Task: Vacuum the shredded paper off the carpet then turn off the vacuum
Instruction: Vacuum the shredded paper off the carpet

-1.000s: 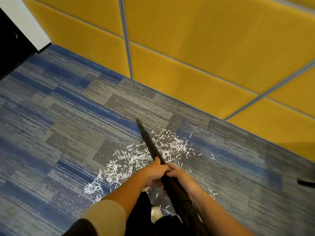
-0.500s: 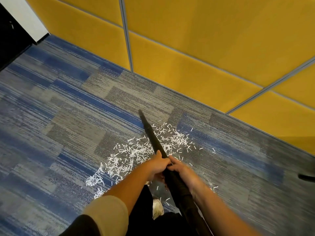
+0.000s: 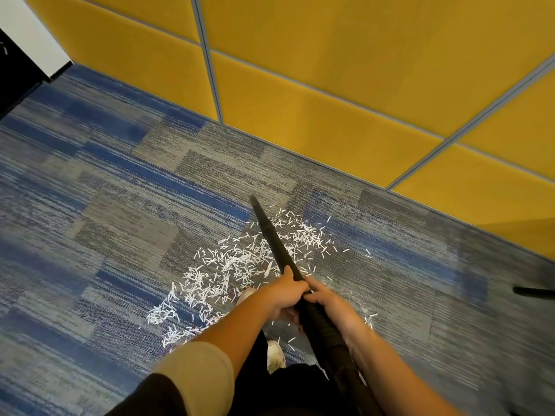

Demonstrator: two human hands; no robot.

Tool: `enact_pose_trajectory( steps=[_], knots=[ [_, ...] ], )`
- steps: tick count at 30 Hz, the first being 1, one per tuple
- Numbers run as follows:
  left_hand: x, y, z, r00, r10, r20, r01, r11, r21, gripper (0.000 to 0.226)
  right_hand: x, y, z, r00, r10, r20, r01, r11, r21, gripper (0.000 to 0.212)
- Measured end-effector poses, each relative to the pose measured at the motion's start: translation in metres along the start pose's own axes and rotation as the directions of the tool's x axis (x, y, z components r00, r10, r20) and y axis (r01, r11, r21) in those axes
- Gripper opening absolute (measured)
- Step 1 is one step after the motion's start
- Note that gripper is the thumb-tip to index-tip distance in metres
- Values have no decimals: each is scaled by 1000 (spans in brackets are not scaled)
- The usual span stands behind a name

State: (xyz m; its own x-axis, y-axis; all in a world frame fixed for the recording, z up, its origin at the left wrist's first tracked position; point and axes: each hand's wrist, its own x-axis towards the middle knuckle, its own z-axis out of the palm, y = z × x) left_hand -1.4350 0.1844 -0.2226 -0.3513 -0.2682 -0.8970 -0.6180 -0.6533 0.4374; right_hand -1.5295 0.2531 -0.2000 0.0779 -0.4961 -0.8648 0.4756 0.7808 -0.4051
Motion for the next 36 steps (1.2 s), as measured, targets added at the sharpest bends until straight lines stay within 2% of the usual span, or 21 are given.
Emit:
enact_pose_trajectory(
  steps=[13, 18, 22, 28, 31, 34, 36],
  knots=[
    [-9, -14, 49, 998, 5, 68, -9, 998, 68, 63, -25, 32, -35, 996, -21, -89, 16, 998, -54, 55],
    [-13, -19, 60, 998, 3, 57, -9, 996, 90, 64, -28, 43, -46, 999, -48, -14, 48, 999, -22, 41],
    [-16, -23, 67, 998, -12, 62, 5, 994, 108, 64, -36, 50, -48, 998, -62, 13, 63, 998, -26, 42],
    [-20, -28, 78, 998, -11, 58, 5, 995, 104, 66, -45, 56, -52, 998, -53, -23, 53, 998, 19, 38],
    [-24, -29, 80, 996, -8, 86, -1, 995, 100, 71, -41, 60, -58, 997, -41, -68, 42, 999, 6, 53],
    [-28, -32, 82, 996, -23, 85, 14, 994, 109, 72, -40, 65, -58, 998, -41, -52, 39, 999, -38, 55],
    [-28, -34, 81, 997, -26, 79, 16, 993, 121, 71, -42, 68, -55, 999, -47, -27, 46, 999, -8, 53]
  ],
)
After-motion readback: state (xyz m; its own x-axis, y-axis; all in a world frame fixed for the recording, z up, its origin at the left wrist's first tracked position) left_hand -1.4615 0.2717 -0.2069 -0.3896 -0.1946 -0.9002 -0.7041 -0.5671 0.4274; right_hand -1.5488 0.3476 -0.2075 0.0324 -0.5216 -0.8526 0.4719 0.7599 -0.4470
